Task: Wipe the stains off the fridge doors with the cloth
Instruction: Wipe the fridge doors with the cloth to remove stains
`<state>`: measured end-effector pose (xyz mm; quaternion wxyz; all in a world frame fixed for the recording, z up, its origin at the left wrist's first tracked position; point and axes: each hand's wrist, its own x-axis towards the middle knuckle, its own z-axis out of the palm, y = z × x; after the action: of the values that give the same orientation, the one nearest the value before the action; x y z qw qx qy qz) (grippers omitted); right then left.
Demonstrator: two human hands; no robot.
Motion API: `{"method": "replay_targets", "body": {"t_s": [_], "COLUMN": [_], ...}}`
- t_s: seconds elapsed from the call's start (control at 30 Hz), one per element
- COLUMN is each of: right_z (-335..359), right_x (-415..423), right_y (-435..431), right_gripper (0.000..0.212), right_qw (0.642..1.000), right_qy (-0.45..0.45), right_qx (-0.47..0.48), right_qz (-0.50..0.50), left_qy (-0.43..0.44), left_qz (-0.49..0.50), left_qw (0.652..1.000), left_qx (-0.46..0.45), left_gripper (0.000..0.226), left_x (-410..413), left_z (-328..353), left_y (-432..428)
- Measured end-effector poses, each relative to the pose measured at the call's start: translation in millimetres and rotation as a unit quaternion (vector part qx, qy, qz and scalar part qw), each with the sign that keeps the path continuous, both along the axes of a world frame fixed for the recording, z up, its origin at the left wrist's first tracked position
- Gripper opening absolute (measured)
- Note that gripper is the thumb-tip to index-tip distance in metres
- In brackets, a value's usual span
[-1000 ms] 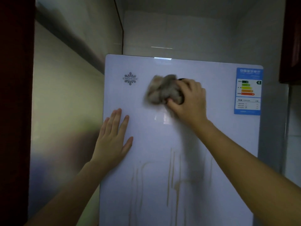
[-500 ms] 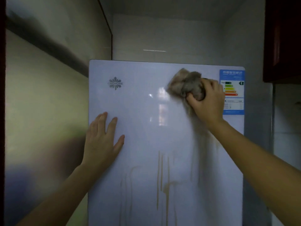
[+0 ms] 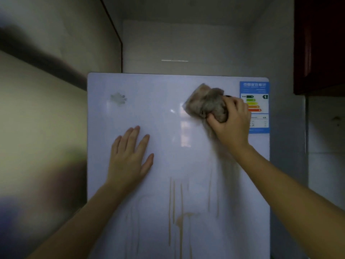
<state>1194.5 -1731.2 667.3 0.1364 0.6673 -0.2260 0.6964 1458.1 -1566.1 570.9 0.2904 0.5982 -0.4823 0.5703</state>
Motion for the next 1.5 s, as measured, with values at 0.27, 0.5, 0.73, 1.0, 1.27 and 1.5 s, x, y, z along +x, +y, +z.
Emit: {"method": "replay_targets", "body": {"t_s": [0.27, 0.5, 0.73, 1.0, 1.27, 1.5], "right_z": [-35, 12, -18, 67, -86, -96], "right_x": [-27, -35, -53, -54, -53, -63], "right_y": [-16, -24, -31, -36, -30, -38], "right_gripper": [0.069, 0.058, 0.067, 0.062, 0.069, 0.067], "right_qw": [0.941, 0.999, 0.931, 0.986, 0.950, 0.933], "right_qy": [0.281, -0.045, 0.313, 0.129, 0.275, 0.312], "right_qx": [-0.183, 0.030, -0.181, -0.096, -0.147, -0.168], "right_qz": [-0.053, -0.001, -0.058, -0.040, -0.030, -0.059], "left_qy": [0.023, 0.036, 0.034, 0.040, 0.058, 0.060], "left_qz": [-0.010, -0.010, -0.007, -0.009, -0.012, -0.010], "left_qw": [1.000, 0.999, 0.999, 0.999, 0.998, 0.998], "left_qx": [-0.018, -0.023, -0.018, -0.018, 0.008, 0.011], "left_gripper": [0.058, 0.060, 0.062, 0.063, 0.066, 0.067], "left_x": [-8, -11, -11, -10, -9, -9], "left_z": [-3, -5, -5, -7, -9, -10], "left_y": [-6, -9, -10, -14, -14, -13]}}
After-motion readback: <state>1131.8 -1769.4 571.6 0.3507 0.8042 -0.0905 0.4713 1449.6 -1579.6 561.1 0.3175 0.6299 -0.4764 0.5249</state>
